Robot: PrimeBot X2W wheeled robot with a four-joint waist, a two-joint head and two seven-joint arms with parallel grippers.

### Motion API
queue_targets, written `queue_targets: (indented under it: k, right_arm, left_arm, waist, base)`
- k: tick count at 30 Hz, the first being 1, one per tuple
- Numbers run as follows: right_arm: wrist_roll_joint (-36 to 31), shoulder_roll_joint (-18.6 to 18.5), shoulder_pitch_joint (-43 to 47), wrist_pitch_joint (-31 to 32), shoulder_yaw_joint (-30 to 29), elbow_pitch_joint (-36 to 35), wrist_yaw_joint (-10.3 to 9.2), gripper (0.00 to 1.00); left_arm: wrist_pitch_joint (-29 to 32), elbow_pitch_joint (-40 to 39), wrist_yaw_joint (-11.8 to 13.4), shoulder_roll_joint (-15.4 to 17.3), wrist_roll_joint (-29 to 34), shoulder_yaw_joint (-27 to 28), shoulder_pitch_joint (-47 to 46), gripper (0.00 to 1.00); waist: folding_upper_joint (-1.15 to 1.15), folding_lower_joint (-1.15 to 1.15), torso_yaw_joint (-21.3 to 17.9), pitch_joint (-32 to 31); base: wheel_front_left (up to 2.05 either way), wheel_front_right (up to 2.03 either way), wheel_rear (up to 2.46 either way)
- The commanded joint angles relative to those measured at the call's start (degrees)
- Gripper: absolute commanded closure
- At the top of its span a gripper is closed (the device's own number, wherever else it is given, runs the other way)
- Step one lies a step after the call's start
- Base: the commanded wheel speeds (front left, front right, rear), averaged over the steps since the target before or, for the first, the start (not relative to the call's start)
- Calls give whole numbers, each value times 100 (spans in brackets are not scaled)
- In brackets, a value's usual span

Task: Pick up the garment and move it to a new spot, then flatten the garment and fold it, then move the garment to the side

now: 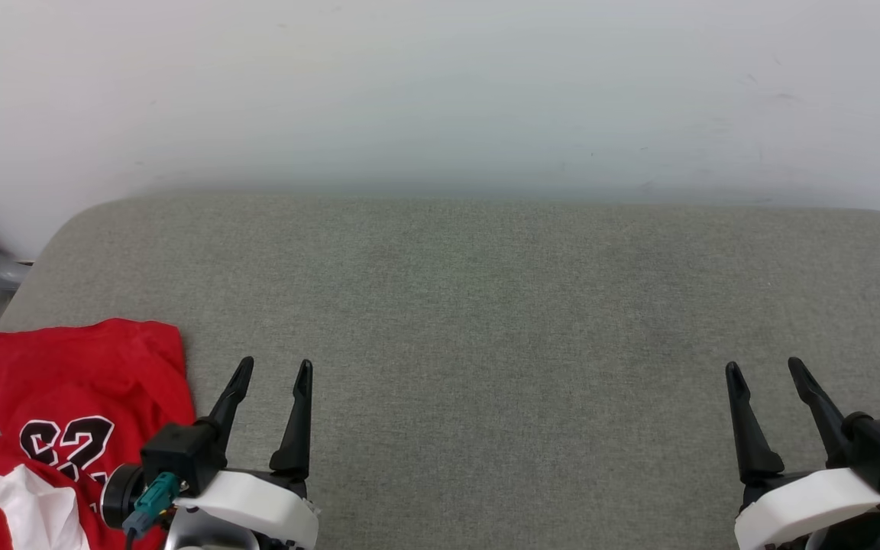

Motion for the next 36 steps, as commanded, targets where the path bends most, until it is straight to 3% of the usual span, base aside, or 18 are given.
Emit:
queue_targets:
  k: [1, 15, 29, 36]
  right_arm:
    - [-133, 12, 45, -33, -11, -74, -1, 0]
    - [-325, 12, 198, -166, -15, -123, -2, 0]
    - [-675, 11, 112, -339, 192, -47, -2, 0]
    - [-755, 9, 39, -332, 329, -16, -3, 0]
  left_arm:
    - [-45, -22, 14, -5, 109, -26, 9, 0]
    - [-206, 153, -67, -141, 456, 68, -37, 0]
    - [-348, 298, -36, -194, 925, 292, -159, 0]
    - [-350, 337, -119, -191, 858, 401, -229, 0]
  waist:
    - [0, 0, 5, -2]
    - [0, 0, 289, -14]
    - [0, 0, 1655, -20]
    - [0, 0, 2247, -18]
  base:
    - [0, 0, 0]
    - [0, 0, 0]
    - [0, 0, 0]
    - [0, 0, 0]
